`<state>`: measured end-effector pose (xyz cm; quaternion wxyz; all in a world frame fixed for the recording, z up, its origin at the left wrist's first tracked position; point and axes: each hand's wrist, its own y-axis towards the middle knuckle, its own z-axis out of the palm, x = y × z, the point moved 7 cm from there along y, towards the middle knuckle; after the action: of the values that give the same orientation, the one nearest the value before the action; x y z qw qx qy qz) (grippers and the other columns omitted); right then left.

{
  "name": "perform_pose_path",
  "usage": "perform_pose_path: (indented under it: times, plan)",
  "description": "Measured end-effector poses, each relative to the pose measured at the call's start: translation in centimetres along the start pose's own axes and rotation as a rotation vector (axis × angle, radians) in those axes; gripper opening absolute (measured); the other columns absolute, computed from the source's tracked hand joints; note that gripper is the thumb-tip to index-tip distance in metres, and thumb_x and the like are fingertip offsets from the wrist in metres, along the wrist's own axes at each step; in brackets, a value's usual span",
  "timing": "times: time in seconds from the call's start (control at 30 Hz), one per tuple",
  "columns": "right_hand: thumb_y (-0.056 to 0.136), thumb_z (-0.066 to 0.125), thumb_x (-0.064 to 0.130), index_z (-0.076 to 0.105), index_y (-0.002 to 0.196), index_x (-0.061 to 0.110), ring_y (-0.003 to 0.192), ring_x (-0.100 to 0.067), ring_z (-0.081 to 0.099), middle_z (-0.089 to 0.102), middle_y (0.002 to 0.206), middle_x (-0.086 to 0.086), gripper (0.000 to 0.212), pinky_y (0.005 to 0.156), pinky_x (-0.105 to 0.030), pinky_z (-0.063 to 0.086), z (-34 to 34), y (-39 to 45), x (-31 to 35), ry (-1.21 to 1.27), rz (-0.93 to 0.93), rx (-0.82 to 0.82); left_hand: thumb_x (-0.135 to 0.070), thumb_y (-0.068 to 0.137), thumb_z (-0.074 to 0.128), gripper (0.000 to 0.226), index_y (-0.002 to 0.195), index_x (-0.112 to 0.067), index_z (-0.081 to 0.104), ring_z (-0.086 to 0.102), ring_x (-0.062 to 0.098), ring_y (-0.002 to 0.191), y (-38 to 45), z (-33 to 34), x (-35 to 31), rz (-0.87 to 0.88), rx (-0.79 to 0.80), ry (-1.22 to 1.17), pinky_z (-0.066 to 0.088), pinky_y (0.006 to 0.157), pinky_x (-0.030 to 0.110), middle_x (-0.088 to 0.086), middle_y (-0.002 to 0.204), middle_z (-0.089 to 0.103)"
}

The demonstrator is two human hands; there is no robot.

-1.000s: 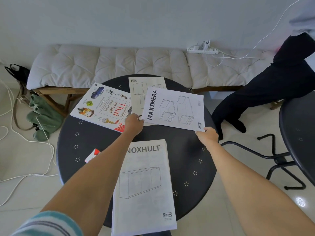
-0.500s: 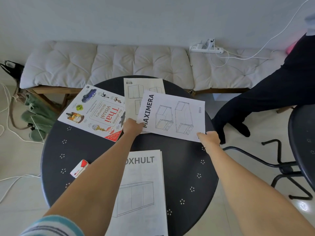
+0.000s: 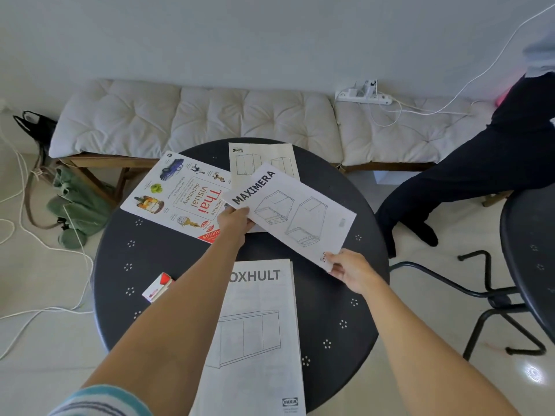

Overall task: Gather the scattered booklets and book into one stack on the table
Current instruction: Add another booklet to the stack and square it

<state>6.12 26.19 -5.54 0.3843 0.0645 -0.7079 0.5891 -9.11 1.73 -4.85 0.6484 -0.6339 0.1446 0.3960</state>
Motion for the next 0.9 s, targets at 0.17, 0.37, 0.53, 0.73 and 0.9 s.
perform_pose_path:
  times: [0.17, 0.37, 0.53, 0.73, 0.9]
  plan:
    - [0.087, 0.062, -0.003, 0.064, 0.107, 0.007, 0.094, -0.021, 0.070, 0.072, 0.107, -0.009, 0.022, 0.062, -0.025, 0.058, 5.3, -2.9, -3.3, 0.103, -0.019, 0.175, 0.008, 0.087, 0.054, 0.034, 0.118, -0.007, 0.055, 0.062, 0.028, 0.101, -2.3, -1.1, 0.4, 0.023, 0.130, 0.144, 0.055, 0.062, 0.033, 0.012, 0.119, 0.064]
    - [0.082, 0.068, -0.005, 0.065, 0.104, 0.006, 0.081, -0.020, 0.074, 0.076, 0.095, -0.010, 0.025, 0.058, -0.024, 0.058, 10.3, -6.6, -6.2, 0.157, -0.011, 0.245, 0.006, 0.087, 0.056, 0.045, 0.128, -0.010, 0.048, 0.059, 0.034, 0.110, -4.7, -5.1, 2.4, 0.057, 0.191, 0.296, 0.055, 0.082, 0.045, 0.013, 0.127, 0.060]
    - [0.085, 0.062, -0.007, 0.060, 0.118, -0.001, 0.088, -0.023, 0.068, 0.069, 0.106, -0.014, 0.034, 0.072, -0.028, 0.060, 8.5, -8.1, -6.5, 0.418, -0.076, 0.114, 0.005, 0.088, 0.055, 0.050, 0.131, -0.018, 0.046, 0.061, 0.032, 0.102, -5.7, -9.6, 1.1, 0.021, 0.318, 0.384, 0.055, 0.067, 0.038, 0.010, 0.127, 0.060]
    - [0.093, 0.053, 0.008, 0.059, 0.128, 0.004, 0.109, -0.027, 0.060, 0.065, 0.123, -0.016, 0.035, 0.088, -0.034, 0.049, 6.0, -10.0, -6.8, 0.201, -0.056, 0.134, 0.005, 0.090, 0.053, 0.050, 0.126, -0.029, 0.050, 0.065, 0.024, 0.102, -7.9, -13.9, 1.2, -0.080, 0.572, 0.455, 0.060, 0.071, 0.039, 0.002, 0.114, 0.068]
    - [0.090, 0.059, 0.003, 0.062, 0.122, 0.000, 0.097, -0.029, 0.065, 0.068, 0.115, -0.017, 0.033, 0.084, -0.039, 0.052, 6.3, -10.6, -8.1, -0.073, -0.068, 0.102, 0.004, 0.088, 0.057, 0.048, 0.118, -0.032, 0.054, 0.065, 0.025, 0.103, -10.0, -15.9, 4.4, -0.165, 0.663, 0.528, 0.059, 0.066, 0.038, 0.002, 0.114, 0.069]
